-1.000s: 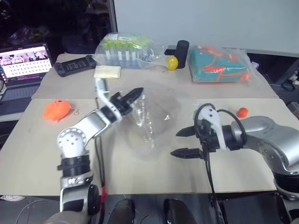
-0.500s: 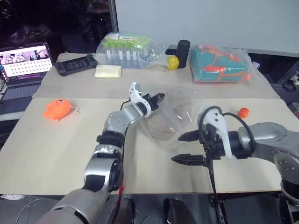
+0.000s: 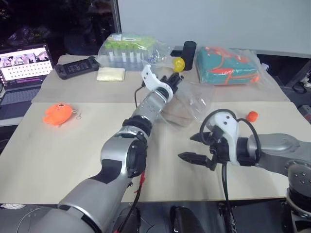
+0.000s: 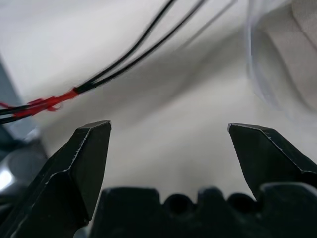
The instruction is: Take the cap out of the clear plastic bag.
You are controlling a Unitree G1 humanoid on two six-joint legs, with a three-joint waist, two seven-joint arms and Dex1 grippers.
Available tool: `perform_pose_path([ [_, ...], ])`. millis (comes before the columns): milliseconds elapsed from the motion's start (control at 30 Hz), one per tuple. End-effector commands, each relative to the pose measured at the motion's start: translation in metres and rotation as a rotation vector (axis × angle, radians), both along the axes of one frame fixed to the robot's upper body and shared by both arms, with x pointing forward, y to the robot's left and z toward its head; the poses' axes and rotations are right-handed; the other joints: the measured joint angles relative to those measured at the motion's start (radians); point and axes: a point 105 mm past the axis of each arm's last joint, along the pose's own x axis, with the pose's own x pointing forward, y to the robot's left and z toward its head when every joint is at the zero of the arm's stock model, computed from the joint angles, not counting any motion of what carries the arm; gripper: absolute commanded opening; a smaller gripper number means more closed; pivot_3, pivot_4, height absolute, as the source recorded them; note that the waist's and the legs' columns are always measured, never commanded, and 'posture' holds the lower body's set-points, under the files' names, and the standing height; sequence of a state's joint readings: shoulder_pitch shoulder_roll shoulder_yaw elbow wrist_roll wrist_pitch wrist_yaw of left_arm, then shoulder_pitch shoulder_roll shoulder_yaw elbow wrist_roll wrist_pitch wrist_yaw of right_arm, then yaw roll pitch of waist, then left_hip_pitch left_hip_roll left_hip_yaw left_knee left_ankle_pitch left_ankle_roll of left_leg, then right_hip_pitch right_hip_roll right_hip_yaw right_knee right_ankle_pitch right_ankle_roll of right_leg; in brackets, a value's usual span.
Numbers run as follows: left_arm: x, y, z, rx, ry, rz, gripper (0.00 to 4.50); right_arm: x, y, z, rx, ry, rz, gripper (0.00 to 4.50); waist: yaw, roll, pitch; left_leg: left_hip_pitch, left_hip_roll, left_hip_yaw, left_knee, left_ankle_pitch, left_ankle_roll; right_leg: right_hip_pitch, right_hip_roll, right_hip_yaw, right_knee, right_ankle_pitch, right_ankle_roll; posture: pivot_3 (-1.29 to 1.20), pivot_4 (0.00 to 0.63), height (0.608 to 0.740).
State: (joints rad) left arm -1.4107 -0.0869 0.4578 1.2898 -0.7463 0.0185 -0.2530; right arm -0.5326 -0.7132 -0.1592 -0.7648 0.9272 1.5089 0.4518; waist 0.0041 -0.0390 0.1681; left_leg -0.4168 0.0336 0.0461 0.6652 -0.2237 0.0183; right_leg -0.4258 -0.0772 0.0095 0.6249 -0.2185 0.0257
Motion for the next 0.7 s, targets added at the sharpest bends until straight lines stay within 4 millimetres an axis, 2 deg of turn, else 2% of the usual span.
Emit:
perform_pose_path([
  [33, 0.004, 0.012, 0.015, -0.037, -0.035, 0.056, 0.05, 0.004, 0.001, 0.007, 0.001, -0.053, -0.029, 4.5, 0.0, 0.0, 0.0, 0.0, 0.0, 0.0, 0.0, 0.0, 0.0, 0.0, 0.0, 0.0, 0.0, 0.0, 0.0, 0.0, 0.15, 0.74],
  [167, -0.002, -0.01, -0.004, -0.048, 0.077, -0.076, 0.05, 0.005, 0.003, 0.008, 0.009, -0.064, -0.036, 4.5, 0.007, 0.0, 0.0, -0.001, 0.0, -0.001, 0.0, 0.0, 0.0, 0.0, 0.0, -0.001, 0.0, 0.0, 0.001, 0.0, 0.15, 0.74],
  [267, -0.017, -0.035, -0.017, -0.115, 0.163, -0.272, 0.05, 0.006, 0.006, 0.01, 0.023, -0.068, -0.029, 4.5, 0.007, 0.0, 0.0, -0.004, -0.001, -0.002, 0.002, 0.0, 0.0, -0.001, 0.0, -0.001, 0.0, 0.0, 0.002, 0.0, 0.15, 0.74],
  [333, -0.03, -0.049, -0.015, -0.158, 0.162, -0.419, 0.05, 0.007, 0.007, 0.01, 0.029, -0.07, -0.029, 4.5, 0.006, 0.0, 0.0, -0.005, -0.001, -0.003, 0.004, 0.0, 0.0, -0.001, 0.0, -0.002, 0.0, 0.0, 0.003, 0.0, 0.15, 0.74],
  [433, -0.044, -0.056, -0.009, -0.209, 0.156, -0.536, 0.05, 0.009, 0.008, 0.01, 0.032, -0.07, -0.03, 4.5, -0.002, 0.0, 0.0, -0.005, -0.001, -0.003, 0.004, 0.0, 0.0, -0.002, 0.0, -0.001, 0.001, 0.0, 0.003, 0.0, 0.15, 0.74],
  [467, -0.048, -0.058, -0.006, -0.207, 0.146, -0.562, 0.57, 0.009, 0.008, 0.01, 0.033, -0.069, -0.03, 4.5, -0.005, 0.0, 0.0, -0.005, -0.001, -0.004, 0.004, 0.0, 0.0, -0.002, 0.0, -0.001, 0.001, 0.0, 0.003, 0.0, 0.15, 0.74],
  [500, -0.051, -0.059, -0.004, -0.211, 0.138, -0.579, 0.73, 0.01, 0.008, 0.011, 0.033, -0.07, -0.03, 4.5, -0.01, 0.0, 0.0, -0.005, -0.001, -0.004, 0.004, 0.0, 0.0, -0.002, 0.0, -0.001, 0.001, 0.0, 0.003, 0.0, 0.15, 0.74],
  [700, -0.06, -0.058, 0.008, -0.241, 0.122, -0.61, 3.05, 0.013, 0.008, 0.012, 0.036, -0.075, -0.029, 4.5, -0.017, 0.0, 0.0, -0.005, -0.001, -0.007, 0.004, 0.0, 0.0, -0.002, 0.0, -0.001, 0.002, 0.0, 0.003, 0.0, 0.15, 0.74],
])
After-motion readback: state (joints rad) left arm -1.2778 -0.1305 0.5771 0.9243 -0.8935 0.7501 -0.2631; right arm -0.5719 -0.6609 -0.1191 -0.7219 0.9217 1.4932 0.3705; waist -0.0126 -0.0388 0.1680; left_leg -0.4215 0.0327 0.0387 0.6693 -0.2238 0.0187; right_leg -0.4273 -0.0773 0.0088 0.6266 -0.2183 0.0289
